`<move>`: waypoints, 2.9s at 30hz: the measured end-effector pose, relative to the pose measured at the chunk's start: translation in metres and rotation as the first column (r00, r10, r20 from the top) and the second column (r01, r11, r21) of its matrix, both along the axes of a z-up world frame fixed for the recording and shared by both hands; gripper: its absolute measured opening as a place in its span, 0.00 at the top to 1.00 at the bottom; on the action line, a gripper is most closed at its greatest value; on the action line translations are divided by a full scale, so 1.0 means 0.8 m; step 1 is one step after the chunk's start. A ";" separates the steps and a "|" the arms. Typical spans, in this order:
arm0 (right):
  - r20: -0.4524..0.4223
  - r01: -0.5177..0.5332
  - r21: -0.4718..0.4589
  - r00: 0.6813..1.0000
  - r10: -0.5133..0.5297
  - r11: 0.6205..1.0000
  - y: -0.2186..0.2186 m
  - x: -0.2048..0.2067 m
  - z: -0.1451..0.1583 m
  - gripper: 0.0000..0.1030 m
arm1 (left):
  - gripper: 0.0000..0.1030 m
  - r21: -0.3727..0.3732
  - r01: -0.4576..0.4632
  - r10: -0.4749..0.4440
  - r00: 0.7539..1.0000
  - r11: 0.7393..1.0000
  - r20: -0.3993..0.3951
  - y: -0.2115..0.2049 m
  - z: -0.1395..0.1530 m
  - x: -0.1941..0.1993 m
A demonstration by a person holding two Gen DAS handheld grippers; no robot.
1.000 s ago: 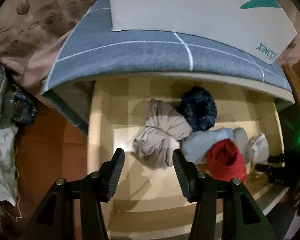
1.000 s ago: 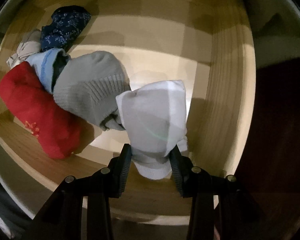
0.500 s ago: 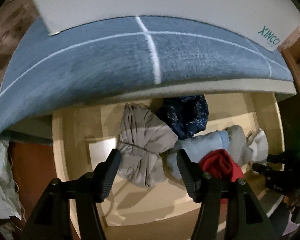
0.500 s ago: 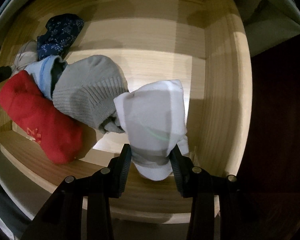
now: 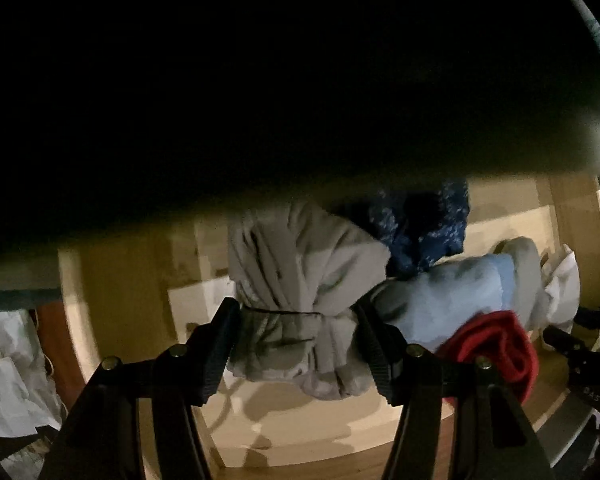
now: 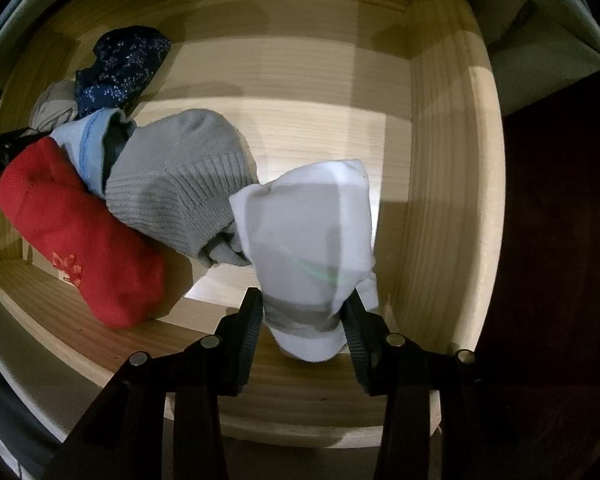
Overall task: Take underwear out of drawer
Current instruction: 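Grasp the beige rolled underwear with the left tool while the right tool holds the white sock, then lift the beige underwear with the left tool over the box while the right tool holds the sock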
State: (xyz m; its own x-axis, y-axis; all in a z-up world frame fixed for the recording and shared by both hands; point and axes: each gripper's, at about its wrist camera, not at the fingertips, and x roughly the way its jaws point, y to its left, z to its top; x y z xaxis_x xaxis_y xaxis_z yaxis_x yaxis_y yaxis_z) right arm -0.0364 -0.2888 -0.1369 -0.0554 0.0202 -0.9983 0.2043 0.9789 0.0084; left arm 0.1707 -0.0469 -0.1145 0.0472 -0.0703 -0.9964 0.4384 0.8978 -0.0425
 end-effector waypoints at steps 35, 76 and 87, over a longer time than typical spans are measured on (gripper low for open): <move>-0.015 -0.114 -0.059 0.993 0.113 0.992 0.000 0.049 0.038 0.44 | 0.51 0.097 -0.034 0.054 0.977 0.995 -0.208 0.022 -0.026 -0.079; 0.157 0.055 -0.122 0.987 -0.035 0.991 0.086 0.059 0.104 0.60 | 0.53 -0.101 -0.069 0.091 0.968 0.992 0.234 0.053 0.174 -0.114; 0.161 0.069 -0.097 0.986 -0.053 0.993 0.062 0.046 0.105 0.60 | 0.53 -0.229 0.029 0.086 0.876 0.973 0.475 0.043 0.341 -0.091</move>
